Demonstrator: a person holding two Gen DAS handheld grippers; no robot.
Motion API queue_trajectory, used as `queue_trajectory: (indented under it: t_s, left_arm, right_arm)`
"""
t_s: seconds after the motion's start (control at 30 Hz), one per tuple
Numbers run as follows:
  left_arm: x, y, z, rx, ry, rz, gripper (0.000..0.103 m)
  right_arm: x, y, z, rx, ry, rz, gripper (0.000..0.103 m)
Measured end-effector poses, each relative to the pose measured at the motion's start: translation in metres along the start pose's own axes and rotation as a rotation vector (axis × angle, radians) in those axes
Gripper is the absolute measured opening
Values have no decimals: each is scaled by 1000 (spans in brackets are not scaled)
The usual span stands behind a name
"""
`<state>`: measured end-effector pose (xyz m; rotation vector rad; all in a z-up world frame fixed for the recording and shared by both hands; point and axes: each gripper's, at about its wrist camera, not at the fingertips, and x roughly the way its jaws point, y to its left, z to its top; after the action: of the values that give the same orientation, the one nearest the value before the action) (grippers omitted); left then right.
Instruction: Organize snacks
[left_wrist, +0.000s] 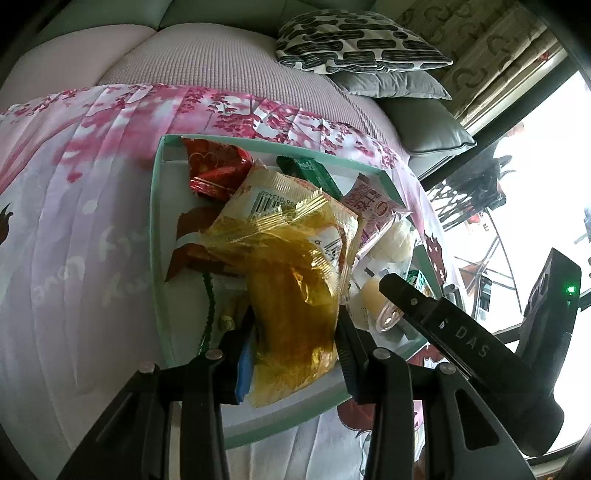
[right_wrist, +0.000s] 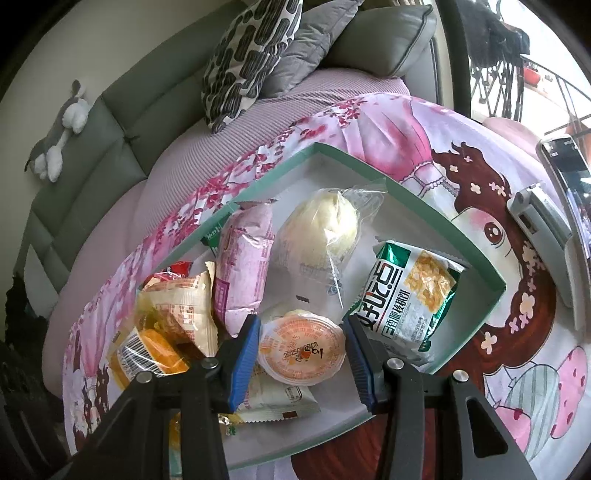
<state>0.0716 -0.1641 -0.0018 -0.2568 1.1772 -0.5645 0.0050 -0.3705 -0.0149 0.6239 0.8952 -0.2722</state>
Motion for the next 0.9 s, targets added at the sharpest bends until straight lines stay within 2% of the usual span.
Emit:
queue_trajectory:
  t_s: [0.1,0.17,0.27,0.4,0.5,0.53,0.57,0.63,0.73,0.9]
  left_arm:
    - [-1,-2,1,9,17,21,43]
    - [-3,-4,2,23,23,36,54]
    - [-8,-8,2,43,23,59,60]
    - [-15,-8,1,49,29,64,65]
    - [-22,-6,0,50,26,97,66]
    - [-27,-6,-1,55,20,110,69]
    - [-29,-5,-1,57,15,117,76]
    - [-38,-3,-4,61,0,130,84]
    - [-53,4,-8,59,-45,162,86]
    - [-81,24,-15,46,-148,288,95]
  right_arm:
    - [-1,1,0,-7,4,-7,51]
    - [-4,3,1,-18,-3,-18,51]
    - [-7,3,2,-24,-9,-26,51]
    - [-9,5,2,-35,-5,-30,60]
    - [-11,9,0,-54,1,-38,63]
    - [-12,11,-1,-60,1,-41,65]
    - [-14,13,-2,-67,0,-46,69]
    - [-18,17,-4,-85,-3,-54,75]
    - [-26,25,-9,-111,-24,-54,79]
    - [-37,39,-24,-164,-38,-67,93]
